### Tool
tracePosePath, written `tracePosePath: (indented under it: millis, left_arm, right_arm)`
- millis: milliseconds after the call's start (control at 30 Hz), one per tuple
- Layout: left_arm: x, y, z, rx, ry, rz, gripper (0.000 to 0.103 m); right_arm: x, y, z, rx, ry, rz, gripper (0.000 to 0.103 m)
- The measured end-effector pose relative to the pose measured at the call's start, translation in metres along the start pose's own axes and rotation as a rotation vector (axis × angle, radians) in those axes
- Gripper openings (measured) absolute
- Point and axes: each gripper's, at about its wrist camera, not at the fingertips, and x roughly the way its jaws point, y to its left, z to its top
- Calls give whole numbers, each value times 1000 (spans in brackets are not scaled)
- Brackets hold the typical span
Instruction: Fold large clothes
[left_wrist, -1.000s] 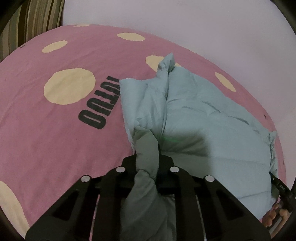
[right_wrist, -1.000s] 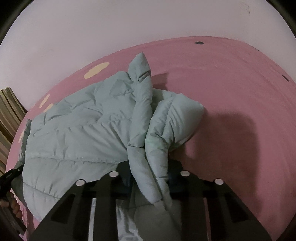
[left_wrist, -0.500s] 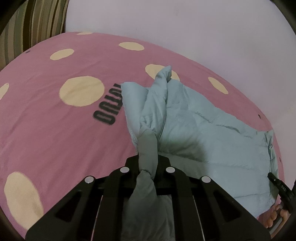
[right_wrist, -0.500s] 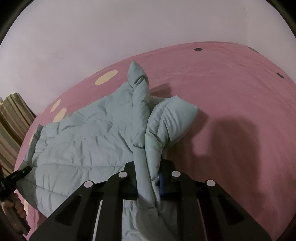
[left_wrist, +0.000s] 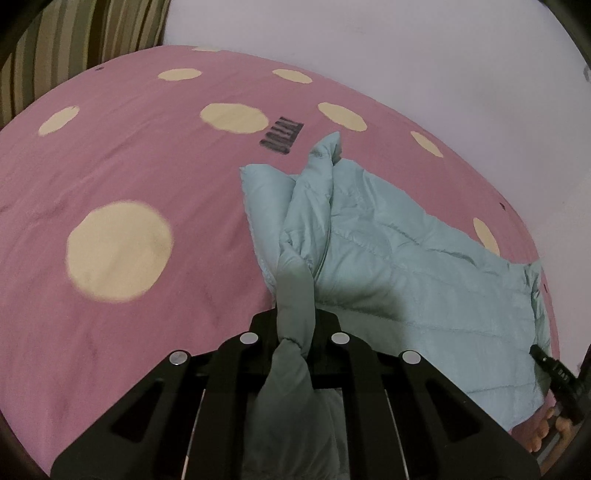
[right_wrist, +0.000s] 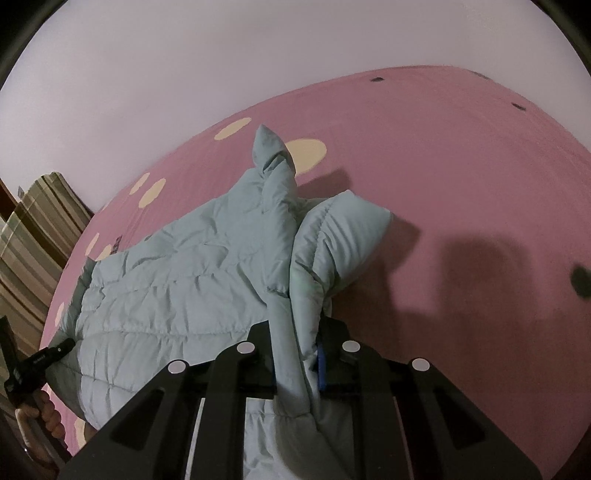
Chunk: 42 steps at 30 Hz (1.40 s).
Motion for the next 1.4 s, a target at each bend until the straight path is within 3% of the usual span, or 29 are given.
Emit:
tracePosePath:
  millis: [300,767,900,967,1033,1233,1400]
  left_arm:
    - [-31,19,-44,-6,11,9,8]
    - [-34,26,-56,4,13,40,12]
    - [-35,24,-57,0,16,56,22]
    - [-38,24,-57,-1,19,57,35]
    - [-42,27,-57,-10,9,65,60]
    - [-60,32,-54,-3,4,60,71]
    - [-78,27,-43,63,-5,48,81]
  right_arm:
    - [-24,-5,-43,12,20,9,14]
    - [-23,-6,-55,7,26,6,17]
    - [-26,-7,-54,12,32,-7,26]
    - [-28,-9,-55,15,32,-9,31]
    - [-32,-11,-55,21,31,-15,35]
    - [-51,-16,-54,30,-1,-69,50]
    - [-77,-9,-48,-1,-59,-142,50]
